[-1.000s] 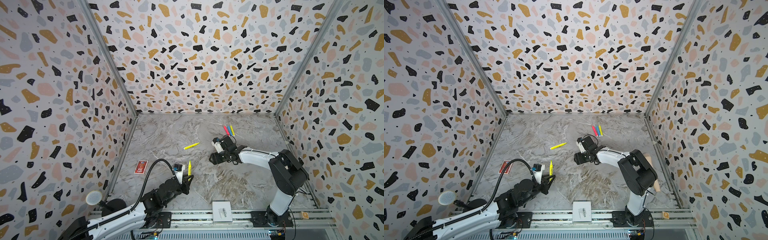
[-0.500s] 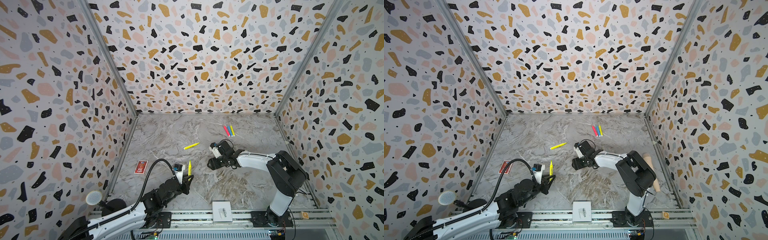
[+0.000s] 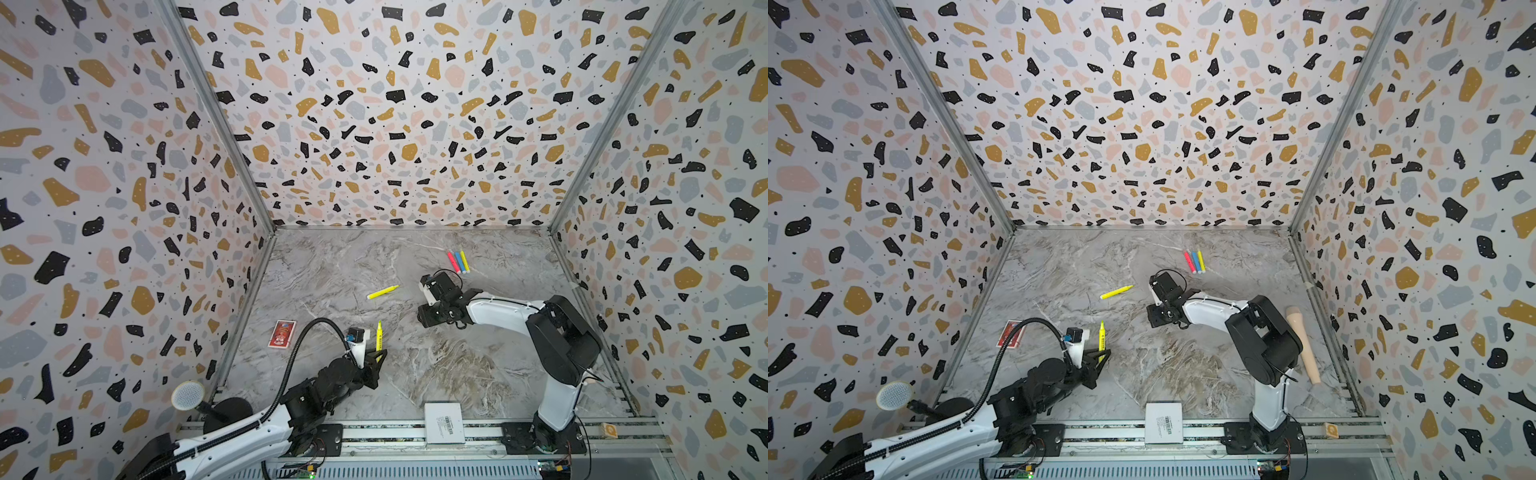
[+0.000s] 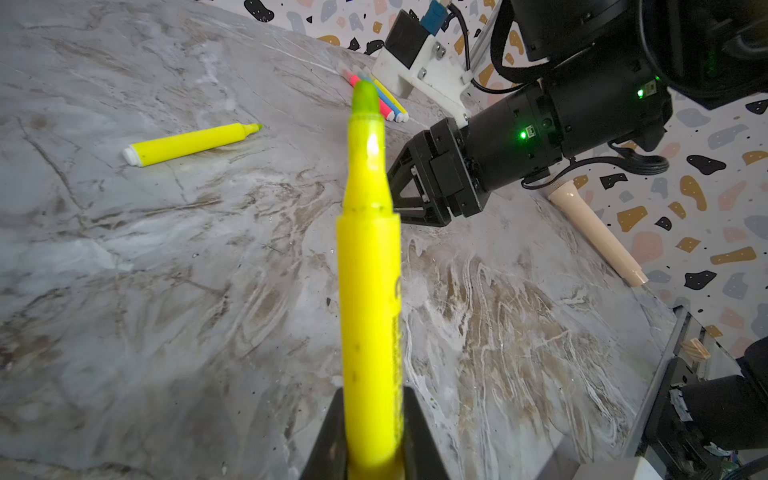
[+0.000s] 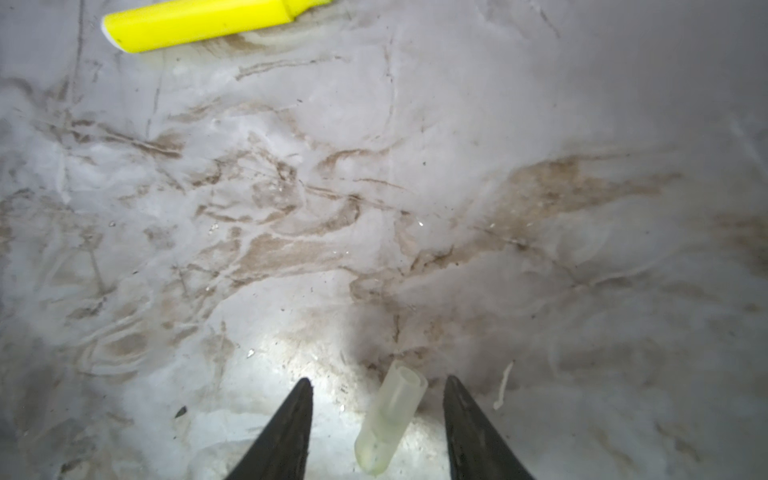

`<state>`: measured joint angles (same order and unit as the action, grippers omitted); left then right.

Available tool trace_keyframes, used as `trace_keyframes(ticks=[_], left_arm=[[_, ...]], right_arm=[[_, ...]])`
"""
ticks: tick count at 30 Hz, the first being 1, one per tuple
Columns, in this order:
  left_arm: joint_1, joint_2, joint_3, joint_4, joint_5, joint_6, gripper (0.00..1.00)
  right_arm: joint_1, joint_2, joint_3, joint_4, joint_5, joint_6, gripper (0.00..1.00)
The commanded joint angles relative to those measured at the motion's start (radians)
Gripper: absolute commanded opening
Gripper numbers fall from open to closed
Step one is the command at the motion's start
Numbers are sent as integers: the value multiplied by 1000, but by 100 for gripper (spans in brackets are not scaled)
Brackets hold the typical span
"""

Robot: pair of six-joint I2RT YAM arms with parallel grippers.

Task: Insert the pens into the pen caps
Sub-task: 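Lower the right gripper and close it on one translucent cap, then lift the cap and carry it toward the left gripper's highlighter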

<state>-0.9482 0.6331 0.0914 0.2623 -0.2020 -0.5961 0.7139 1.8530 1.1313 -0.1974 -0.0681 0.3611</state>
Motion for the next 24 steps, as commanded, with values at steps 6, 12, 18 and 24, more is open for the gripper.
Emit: trace_keyframes(ticks=[6,12,18,24], left_arm=[[5,-6,10,23,-20,11,0],[6,-1,11,26,-20,12,0],[6,-2,21,15,-19,14,0],[6,2,23,33,-22,17,0]], right_arm=[[39,35,54,-114,111,1,37],[61,48,56,-133,138,0,23],[64,42,65,-144,137,-14,6],[58,-30,52,-109,96,-45,2]])
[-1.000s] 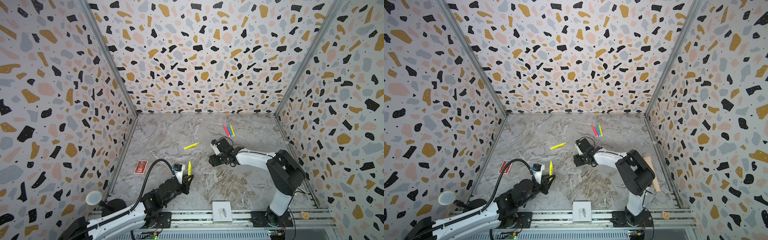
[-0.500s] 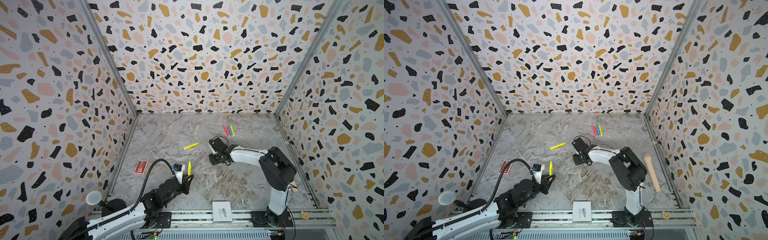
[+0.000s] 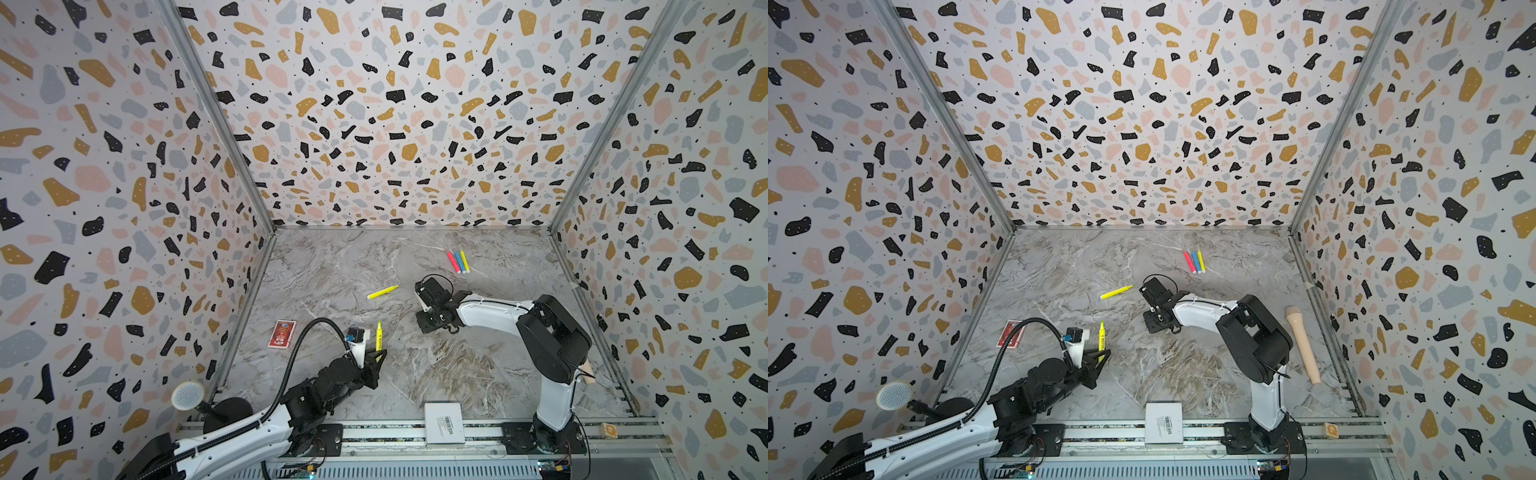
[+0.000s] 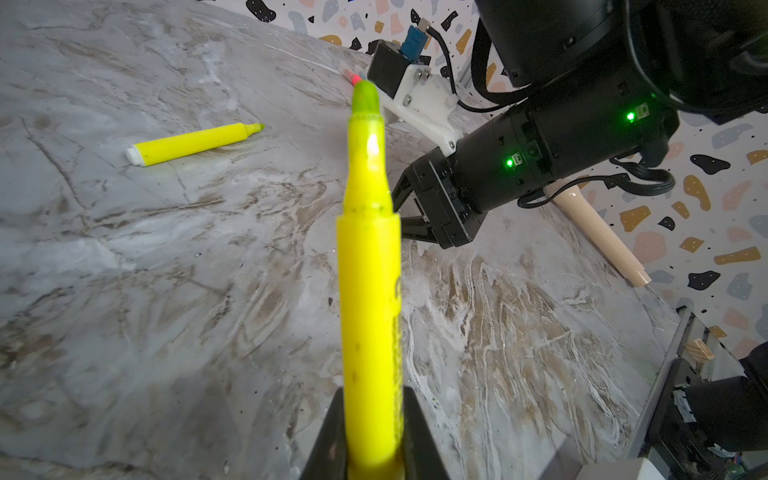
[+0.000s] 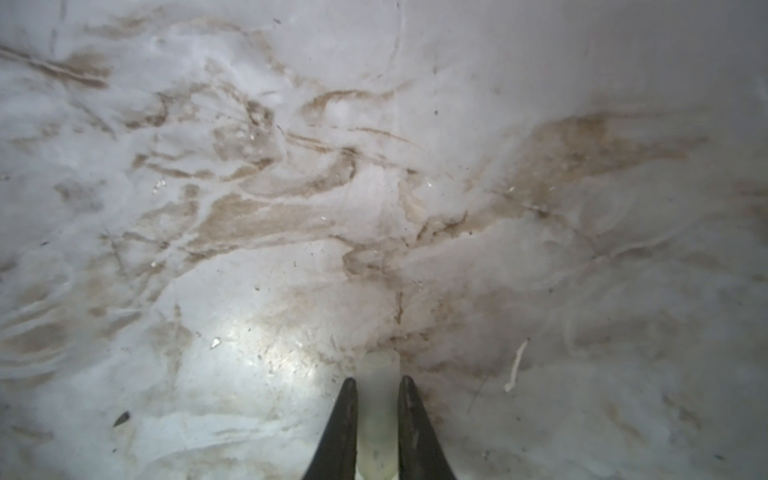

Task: Insert the pens into the pen caps
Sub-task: 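Lift the cap and carry it toward the left gripper's highlighter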

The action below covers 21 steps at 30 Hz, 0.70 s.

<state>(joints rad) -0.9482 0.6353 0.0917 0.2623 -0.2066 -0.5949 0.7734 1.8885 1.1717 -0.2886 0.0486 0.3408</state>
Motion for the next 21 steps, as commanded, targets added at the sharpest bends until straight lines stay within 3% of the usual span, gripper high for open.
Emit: trace_keyframes(ticks=[1,8,14,21], left_arm=[[6,3,28,36,-15,19,0],[5,14,66,48,28,44,0],[3,49,53,167,85,10,0],[-20,199,86,353,145,-29,0]], right_arm=[[-10,-89,0,1,-50,-27,2],[-115,-340,-171,287,-390,20,2],[-214,-486,-282,478,-583,96,2],[-277,-605,-419,806,-755,256,4]])
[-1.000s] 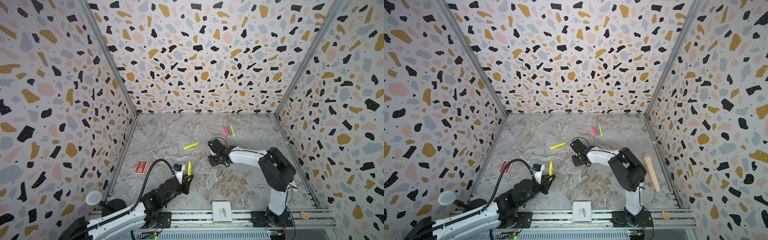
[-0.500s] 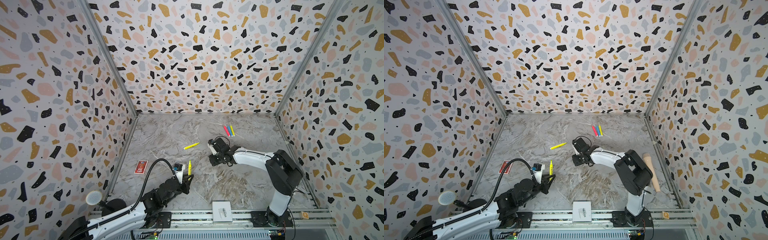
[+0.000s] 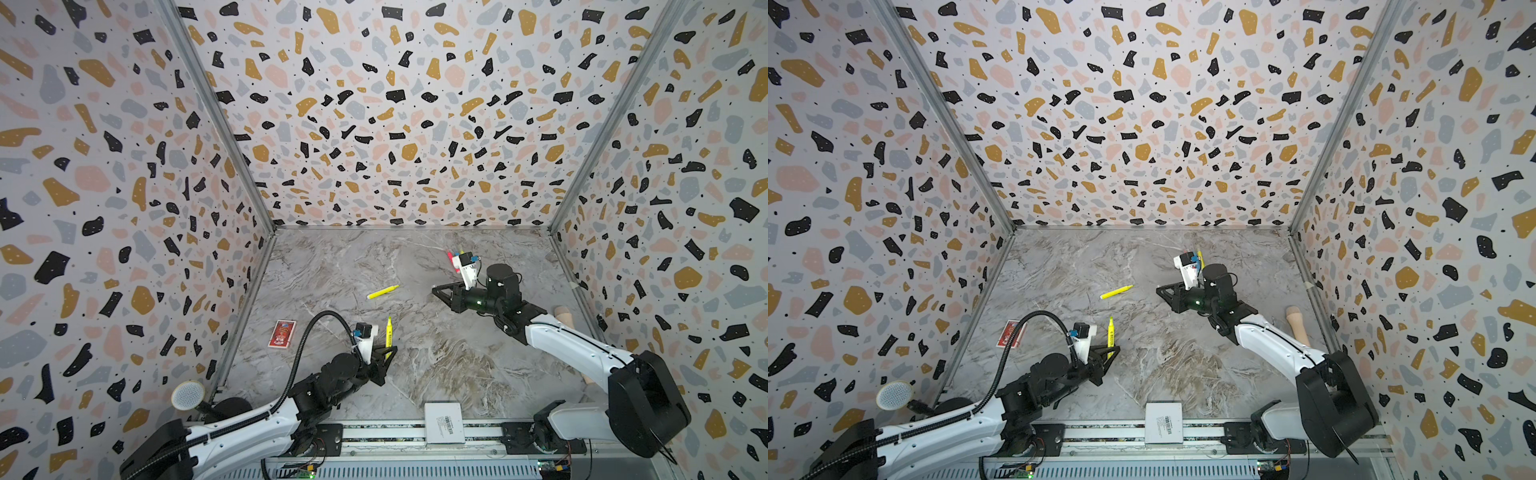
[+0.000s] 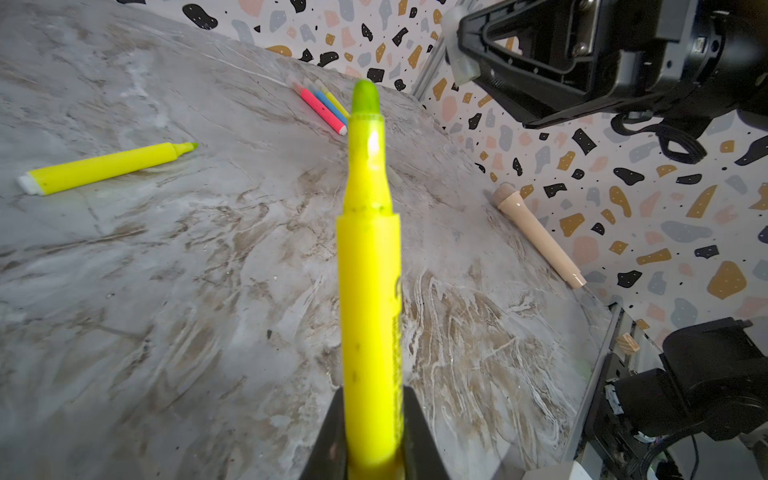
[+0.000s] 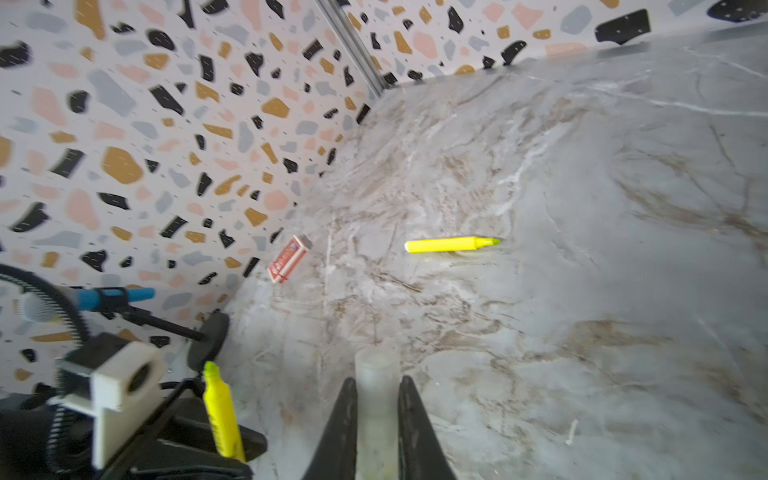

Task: Insert the pens into the pen caps
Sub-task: 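Lift the cap and carry it toward the left gripper's highlighter, then push the cap down onto the highlighter tip held by the left gripper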

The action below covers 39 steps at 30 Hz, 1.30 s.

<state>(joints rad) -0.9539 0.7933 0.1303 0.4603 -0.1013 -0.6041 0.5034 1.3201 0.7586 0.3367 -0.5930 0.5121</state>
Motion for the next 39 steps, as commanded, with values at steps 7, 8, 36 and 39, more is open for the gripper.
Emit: trace_keyframes(ticks=[7,8,36,39], left_arm=[[-69,206,107,278,49,-35,0],[-73,218,110,296,49,-39,0],[-98,294,161,347,48,-56,0],[-99,285,162,338,42,-52,0]], right_arm=[[-2,-14,-57,396,-176,207,5],[3,-6,-62,421,-183,221,5],[151,52,-143,625,-103,285,6],[155,44,-149,627,-105,288,7]])
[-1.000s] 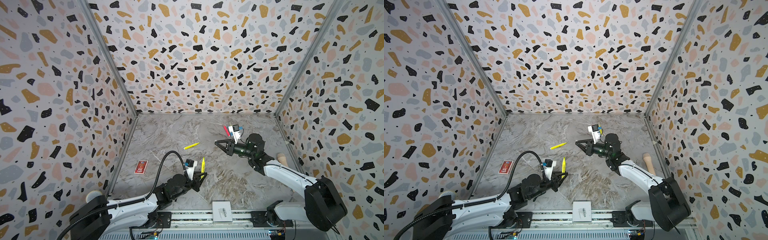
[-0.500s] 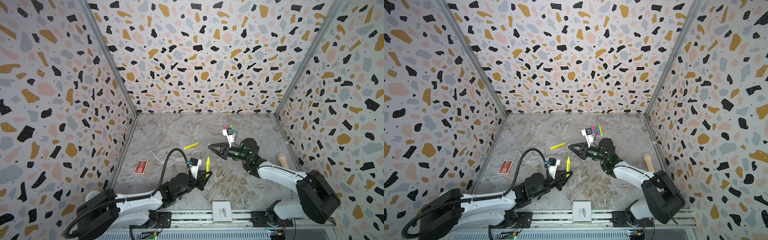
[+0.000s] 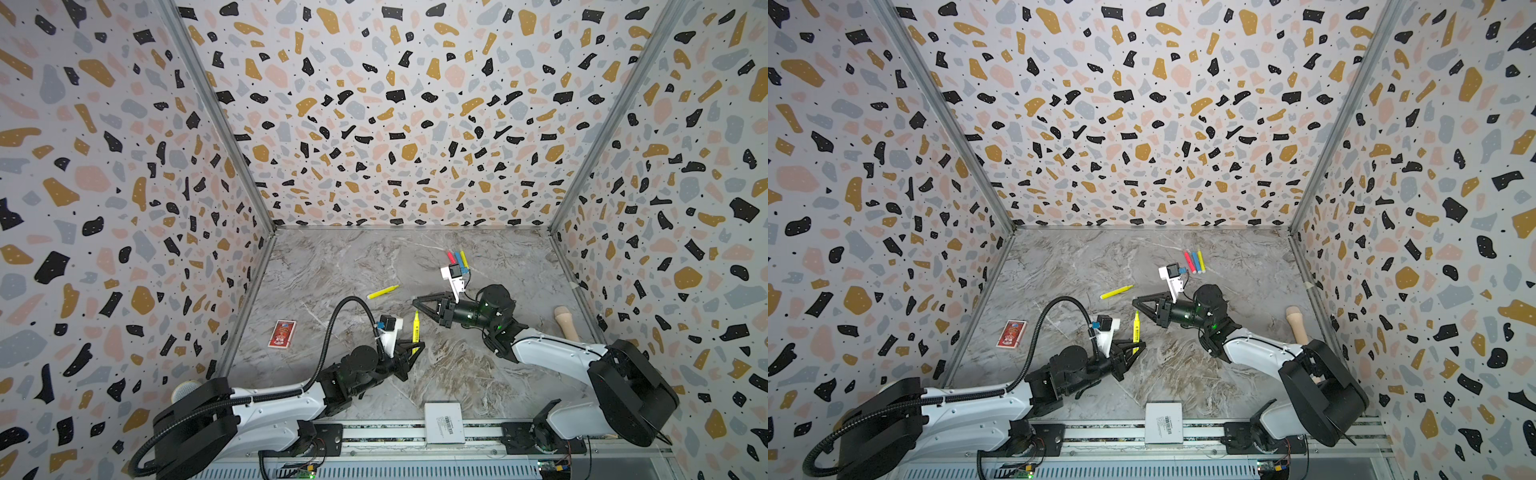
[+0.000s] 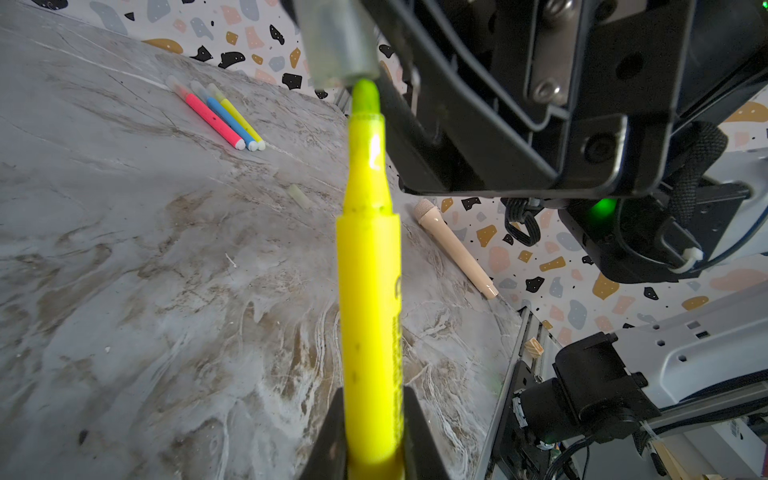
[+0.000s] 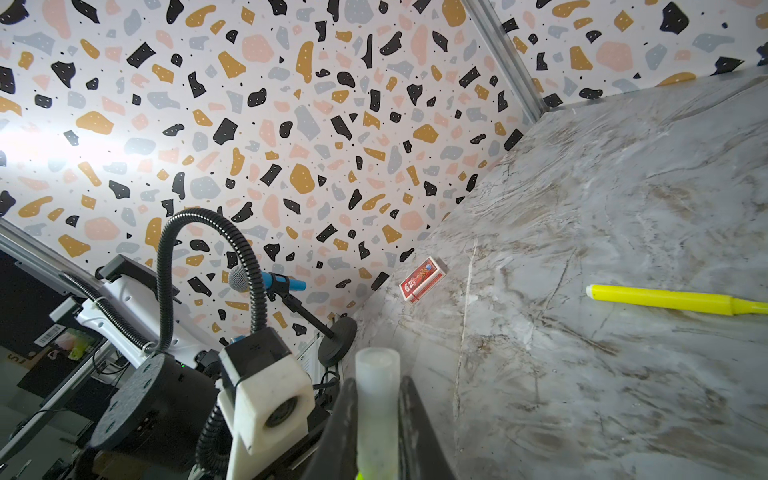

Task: Insert the pens into the pen caps
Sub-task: 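Push the cap down onto the highlighter tip held by the left gripper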

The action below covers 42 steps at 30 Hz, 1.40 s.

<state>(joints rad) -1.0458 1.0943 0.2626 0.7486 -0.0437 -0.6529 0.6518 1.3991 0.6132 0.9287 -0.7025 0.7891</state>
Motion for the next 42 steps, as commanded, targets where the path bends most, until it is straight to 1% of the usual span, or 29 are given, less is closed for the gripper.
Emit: trace_keyframes(ticks=[1,11,20,24,29,33,34,38,39,42], left_arm=[[-6,-19,29,45,-19,-2,0],[-6,-40,31,29,-33,4,0],[-6,-61,24,50,-37,2,0],[-6,-90,10,61,-51,0,0],[-6,-120,-3,67,-65,8,0],[-6,-135,-2,46,-65,24,0],[-6,-140,-2,39,-65,29,0],[-6,-158,-8,16,-71,42,0],[-6,-162,-10,10,-73,46,0],[-6,-172,-13,-8,-74,54,0]], right_arm=[[8,-38,-6,35,5,12,7],[24,-76,-46,37,16,11,7],[108,-74,-114,92,64,-9,8],[134,-91,-162,127,103,-12,11],[167,-110,-196,143,106,-41,24],[177,-152,-216,123,103,-65,48],[177,-170,-216,104,110,-75,53],[170,-260,-181,-63,171,-144,61],[164,-279,-156,-127,185,-169,63],[137,-304,-42,-318,188,-243,66]])
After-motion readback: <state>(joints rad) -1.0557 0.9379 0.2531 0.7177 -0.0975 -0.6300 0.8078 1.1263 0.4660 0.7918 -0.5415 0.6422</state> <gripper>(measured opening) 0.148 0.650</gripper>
